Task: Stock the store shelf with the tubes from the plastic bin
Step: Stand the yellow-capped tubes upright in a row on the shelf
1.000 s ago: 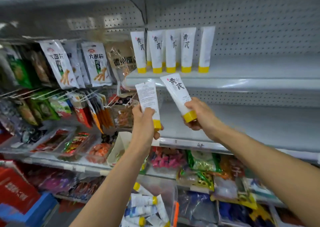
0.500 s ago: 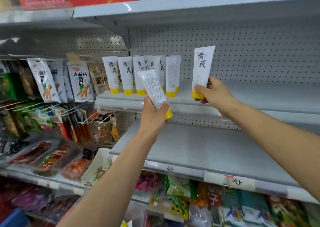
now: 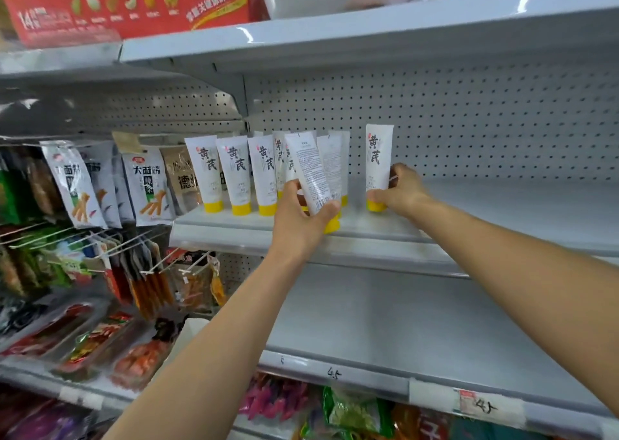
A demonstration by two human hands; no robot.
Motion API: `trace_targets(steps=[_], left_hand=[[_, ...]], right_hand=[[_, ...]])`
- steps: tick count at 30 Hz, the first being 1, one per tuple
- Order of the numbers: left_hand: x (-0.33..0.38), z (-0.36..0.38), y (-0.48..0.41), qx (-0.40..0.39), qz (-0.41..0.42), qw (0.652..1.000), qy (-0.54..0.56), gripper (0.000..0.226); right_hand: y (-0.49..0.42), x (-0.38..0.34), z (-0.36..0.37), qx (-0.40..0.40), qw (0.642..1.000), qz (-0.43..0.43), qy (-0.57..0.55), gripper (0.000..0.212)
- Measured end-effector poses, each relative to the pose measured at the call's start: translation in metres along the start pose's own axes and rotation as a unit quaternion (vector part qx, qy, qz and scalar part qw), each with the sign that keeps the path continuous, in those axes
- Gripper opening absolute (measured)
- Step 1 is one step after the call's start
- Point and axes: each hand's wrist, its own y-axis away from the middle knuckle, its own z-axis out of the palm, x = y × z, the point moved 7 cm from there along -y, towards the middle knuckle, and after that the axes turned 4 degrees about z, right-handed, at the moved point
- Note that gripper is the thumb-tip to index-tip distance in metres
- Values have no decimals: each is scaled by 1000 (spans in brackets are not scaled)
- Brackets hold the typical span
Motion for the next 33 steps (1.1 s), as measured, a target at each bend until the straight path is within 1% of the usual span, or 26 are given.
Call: trace_targets(steps=[9, 17, 21, 23, 24, 26, 27, 28, 29, 30, 31, 32, 33], left_hand=[[-7, 3, -16, -19, 9, 1000, 6, 50], [-17, 3, -22, -29, 5, 999, 13, 53], [-16, 3, -23, -35, 3, 999, 24, 50], [-17, 1, -22, -35, 2, 999, 34, 44], [-17, 0, -22, -35, 1, 999, 39, 41], [-17, -1, -21, -35, 0, 998, 47, 36], [-15, -1, -21, -35, 2, 998, 50, 34], [-13, -1, -21, -36, 3, 998, 53, 31], [-10, 0, -21, -38, 5, 998, 54, 28], [-7, 1, -21, -39, 5, 998, 56, 26], [-5, 2, -21, -40, 3, 997, 58, 25], [-2, 4, -21, -40, 3, 997, 59, 25], [-1, 5, -21, -38, 4, 998, 57, 27]], right_hand=[[-28, 6, 14, 10, 998, 6, 59, 57], [-41, 12, 21, 12, 998, 20, 66, 56], [-40, 16, 22, 4, 996, 49, 79, 59], [-34, 15, 15, 34, 995, 57, 70, 59], [-30, 12, 8, 70, 995, 38, 66, 55], [-15, -1, -4, 138, 989, -34, 50, 40], [-6, -8, -7, 138, 988, -67, 25, 33], [1, -14, -5, 105, 991, -88, -10, 29], [10, -21, 1, 41, 993, -98, -45, 27], [20, -28, 9, -39, 992, -104, -67, 28], [31, -35, 17, -113, 985, -109, -73, 33], [42, -40, 23, -164, 977, -114, -70, 40], [49, -44, 27, -187, 973, -120, -64, 47]])
